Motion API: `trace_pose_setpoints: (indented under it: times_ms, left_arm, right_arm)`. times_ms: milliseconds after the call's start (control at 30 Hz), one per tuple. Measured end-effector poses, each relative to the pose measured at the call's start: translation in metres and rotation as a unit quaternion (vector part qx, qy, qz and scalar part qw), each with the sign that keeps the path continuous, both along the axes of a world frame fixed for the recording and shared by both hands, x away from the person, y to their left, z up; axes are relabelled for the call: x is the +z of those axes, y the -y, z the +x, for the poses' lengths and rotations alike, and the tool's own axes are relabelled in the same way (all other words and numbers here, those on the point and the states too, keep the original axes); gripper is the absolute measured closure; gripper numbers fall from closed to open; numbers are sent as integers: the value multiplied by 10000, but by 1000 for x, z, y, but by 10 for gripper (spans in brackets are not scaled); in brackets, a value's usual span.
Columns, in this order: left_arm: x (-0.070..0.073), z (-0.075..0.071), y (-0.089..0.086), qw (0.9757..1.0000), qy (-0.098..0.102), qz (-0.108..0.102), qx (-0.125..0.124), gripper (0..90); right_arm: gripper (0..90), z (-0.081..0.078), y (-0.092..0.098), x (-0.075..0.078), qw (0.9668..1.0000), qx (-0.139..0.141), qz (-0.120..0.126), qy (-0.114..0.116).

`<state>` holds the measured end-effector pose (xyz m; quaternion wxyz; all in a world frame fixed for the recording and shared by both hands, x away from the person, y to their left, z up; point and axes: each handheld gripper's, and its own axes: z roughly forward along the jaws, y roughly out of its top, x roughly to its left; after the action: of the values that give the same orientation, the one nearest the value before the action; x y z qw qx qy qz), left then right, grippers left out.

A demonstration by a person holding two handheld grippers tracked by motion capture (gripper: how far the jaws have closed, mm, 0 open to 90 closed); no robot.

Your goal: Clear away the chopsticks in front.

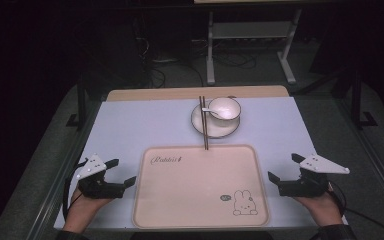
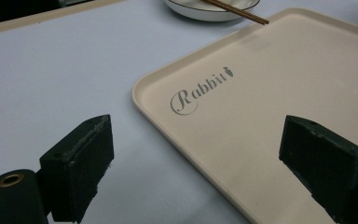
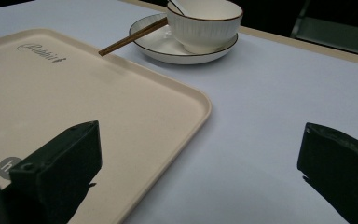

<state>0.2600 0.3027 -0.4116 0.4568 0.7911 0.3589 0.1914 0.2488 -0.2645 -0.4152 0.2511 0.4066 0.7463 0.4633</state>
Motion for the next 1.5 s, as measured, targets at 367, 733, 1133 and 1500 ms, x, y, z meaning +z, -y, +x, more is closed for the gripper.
trace_pose_setpoints:
  times_ms: [367,733,1133,1500]
  left_arm:
    - [8,11,7,9997,-185,120,77,131]
    - [12,30,25,9991,-376,196,-28,130]
    - [18,56,53,9979,-546,308,-147,130]
    - [24,80,86,9969,-599,392,-324,129]
  right_arm:
    - [0,2,-3,0,9999,18,-116,-119]
    - [0,4,-5,0,9998,54,-129,-124]
    - [0,4,-6,0,9998,42,-127,-119]
    - [0,4,-6,0,9998,50,-127,-118]
